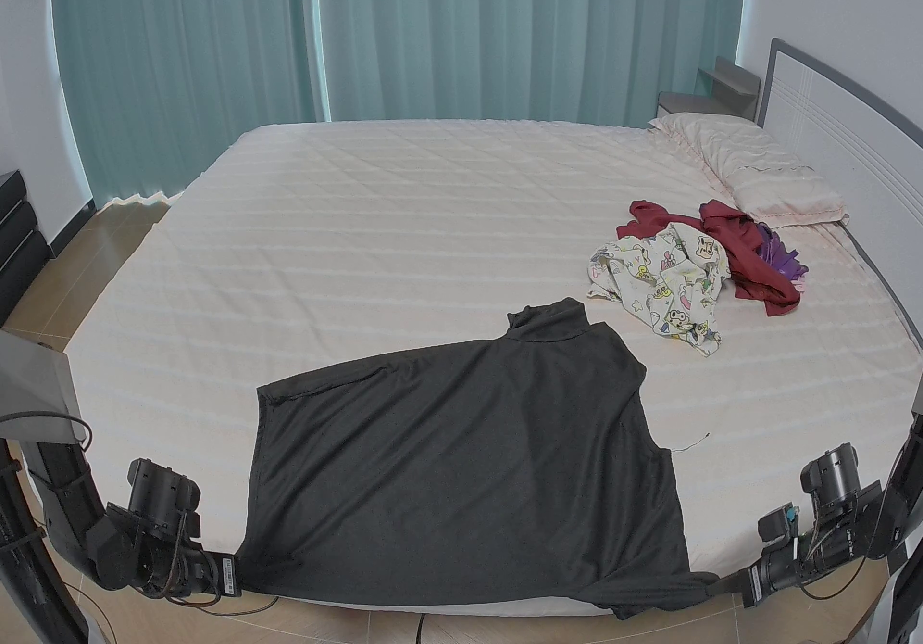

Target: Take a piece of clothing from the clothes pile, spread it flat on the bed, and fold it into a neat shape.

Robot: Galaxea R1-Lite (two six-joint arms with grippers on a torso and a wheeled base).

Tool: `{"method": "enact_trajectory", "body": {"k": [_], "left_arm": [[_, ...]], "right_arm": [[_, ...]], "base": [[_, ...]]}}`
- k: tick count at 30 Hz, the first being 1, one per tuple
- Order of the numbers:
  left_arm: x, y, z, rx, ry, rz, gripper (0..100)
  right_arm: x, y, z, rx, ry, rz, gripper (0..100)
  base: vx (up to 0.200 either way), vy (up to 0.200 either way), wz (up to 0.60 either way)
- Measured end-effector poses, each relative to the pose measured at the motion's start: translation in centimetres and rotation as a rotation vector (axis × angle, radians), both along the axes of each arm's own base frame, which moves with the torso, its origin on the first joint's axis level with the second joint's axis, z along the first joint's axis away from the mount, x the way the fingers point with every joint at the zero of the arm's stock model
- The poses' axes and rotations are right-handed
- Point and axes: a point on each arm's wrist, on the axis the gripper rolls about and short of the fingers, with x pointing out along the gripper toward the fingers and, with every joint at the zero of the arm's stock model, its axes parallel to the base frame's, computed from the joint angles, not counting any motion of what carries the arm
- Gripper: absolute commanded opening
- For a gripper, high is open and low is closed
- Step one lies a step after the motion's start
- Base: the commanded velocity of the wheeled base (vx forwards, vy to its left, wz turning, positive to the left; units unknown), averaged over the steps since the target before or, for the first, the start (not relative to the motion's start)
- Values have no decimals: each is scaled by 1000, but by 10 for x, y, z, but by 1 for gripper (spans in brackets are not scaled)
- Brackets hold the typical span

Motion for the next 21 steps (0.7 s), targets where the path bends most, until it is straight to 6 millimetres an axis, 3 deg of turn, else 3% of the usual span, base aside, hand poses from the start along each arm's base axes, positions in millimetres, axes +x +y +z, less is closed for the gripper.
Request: {"method": "enact_trajectory", "body": {"k": [13,21], "left_arm": [[32,2,34,-120,-45,102,0],[52,13,39,-132,-84,164,0]], "right_arm": [[51,3,31,89,-208,-121,0],[78,5,46,115,-287,-163,0]], "base": [[0,0,0],[0,0,0]]}}
